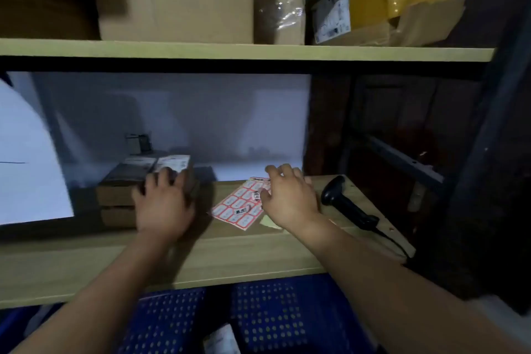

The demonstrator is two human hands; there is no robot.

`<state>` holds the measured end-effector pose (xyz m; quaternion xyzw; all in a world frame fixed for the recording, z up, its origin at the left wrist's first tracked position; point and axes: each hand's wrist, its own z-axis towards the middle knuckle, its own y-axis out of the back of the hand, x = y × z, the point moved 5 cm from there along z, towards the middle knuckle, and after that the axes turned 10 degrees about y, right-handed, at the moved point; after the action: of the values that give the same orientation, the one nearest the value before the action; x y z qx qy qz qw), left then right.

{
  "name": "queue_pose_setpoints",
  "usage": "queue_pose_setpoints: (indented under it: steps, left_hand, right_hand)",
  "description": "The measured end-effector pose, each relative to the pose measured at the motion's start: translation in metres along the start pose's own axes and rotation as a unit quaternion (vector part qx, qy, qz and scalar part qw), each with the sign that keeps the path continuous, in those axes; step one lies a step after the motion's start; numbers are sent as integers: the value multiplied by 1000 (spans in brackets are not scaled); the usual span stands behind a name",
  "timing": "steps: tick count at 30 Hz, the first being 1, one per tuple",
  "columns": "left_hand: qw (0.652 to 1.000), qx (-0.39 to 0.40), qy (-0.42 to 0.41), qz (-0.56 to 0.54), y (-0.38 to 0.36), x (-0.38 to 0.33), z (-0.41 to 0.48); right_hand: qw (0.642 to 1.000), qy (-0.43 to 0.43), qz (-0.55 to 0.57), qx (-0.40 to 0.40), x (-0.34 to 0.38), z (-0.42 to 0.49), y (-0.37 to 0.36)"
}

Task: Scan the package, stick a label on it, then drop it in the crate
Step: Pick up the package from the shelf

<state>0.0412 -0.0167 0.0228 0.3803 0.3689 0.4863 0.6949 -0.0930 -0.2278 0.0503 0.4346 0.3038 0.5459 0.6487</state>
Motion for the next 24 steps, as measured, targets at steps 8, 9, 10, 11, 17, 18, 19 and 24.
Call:
queue_pose_setpoints:
  steps: [8,9,10,11,17,18,19,24]
  left_hand:
    - [984,-110,-57,-128,-2,-1,-2]
    - [978,-123,-70,-154,1,-6,-5]
    - [970,-134,-89,-183,6,-14,-11]
    - [959,-145,-114,-214,11,-25,-18]
    - [897,-211,-280,-271,23,-111,-77]
    - [891,-213,-295,-271,23,-123,-85]
    - [889,-207,-303,-273,20,-134,-93]
    - [888,-211,-304,-275,11,-160,-109]
  right_hand:
    - [995,-66,-63,27,-77,-24,-9]
    - [994,-79,-71,29,-88,-28,-12]
    - [992,-93,-75,34,-97,-33,-15]
    - [990,-107,-81,32,-106,-39,-17]
    - [976,-187,-105,30,-150,-55,-29]
    - [974,-199,-98,45,-156,-54,-32]
    - [972,-208,-89,59,-161,-54,-35]
    - [975,-204,-34,79,-169,-51,-37]
